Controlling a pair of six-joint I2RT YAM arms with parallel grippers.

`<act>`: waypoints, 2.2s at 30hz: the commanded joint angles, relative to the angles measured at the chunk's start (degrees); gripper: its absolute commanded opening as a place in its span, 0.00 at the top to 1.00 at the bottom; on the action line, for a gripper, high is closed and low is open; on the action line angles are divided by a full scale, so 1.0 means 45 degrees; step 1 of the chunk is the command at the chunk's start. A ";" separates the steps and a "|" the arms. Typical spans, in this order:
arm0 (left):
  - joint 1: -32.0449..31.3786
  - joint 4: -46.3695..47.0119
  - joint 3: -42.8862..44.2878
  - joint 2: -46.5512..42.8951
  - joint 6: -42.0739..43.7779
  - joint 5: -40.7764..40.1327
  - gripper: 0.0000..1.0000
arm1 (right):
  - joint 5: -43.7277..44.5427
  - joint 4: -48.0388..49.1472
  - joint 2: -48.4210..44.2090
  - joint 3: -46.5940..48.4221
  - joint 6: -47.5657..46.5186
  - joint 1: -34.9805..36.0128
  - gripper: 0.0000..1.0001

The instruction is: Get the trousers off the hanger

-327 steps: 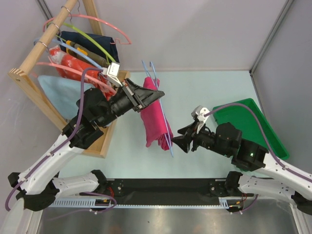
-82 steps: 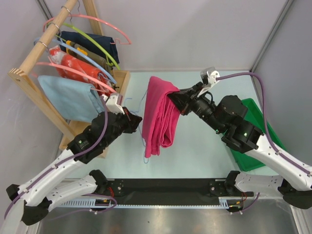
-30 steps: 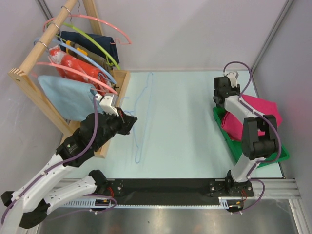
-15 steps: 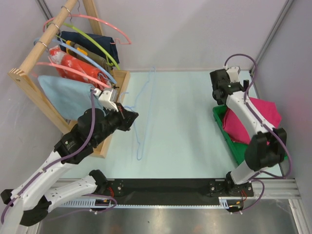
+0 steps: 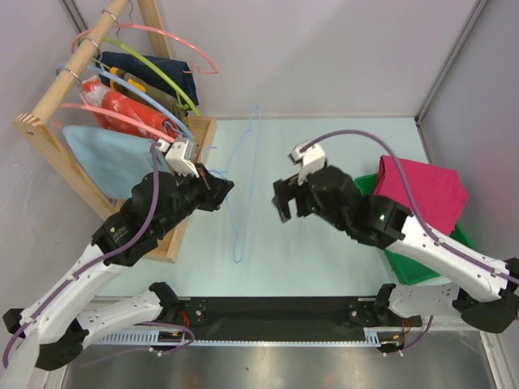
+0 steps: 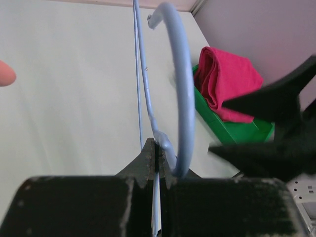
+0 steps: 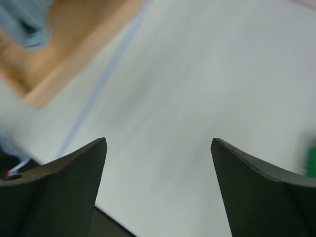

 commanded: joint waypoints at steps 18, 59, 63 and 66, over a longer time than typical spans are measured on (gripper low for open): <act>0.0016 0.0195 0.0614 0.0201 -0.2611 0.0720 1.00 | -0.2084 0.7726 -0.0129 -0.3831 0.2229 0.4137 0.51; 0.0135 1.1364 -0.4077 -0.0718 -0.7593 1.0466 0.40 | -0.9387 1.1415 -0.6122 -0.8184 0.7208 0.0602 1.00; -0.1074 1.1250 -0.3255 0.0044 -0.6891 1.0273 0.40 | -0.9447 1.1536 -0.6280 -0.8226 0.7580 0.0621 1.00; -0.1642 0.9945 -0.2669 0.0201 -0.5896 0.9415 0.41 | -0.8765 1.1437 -0.6786 -0.8362 0.7814 0.0602 1.00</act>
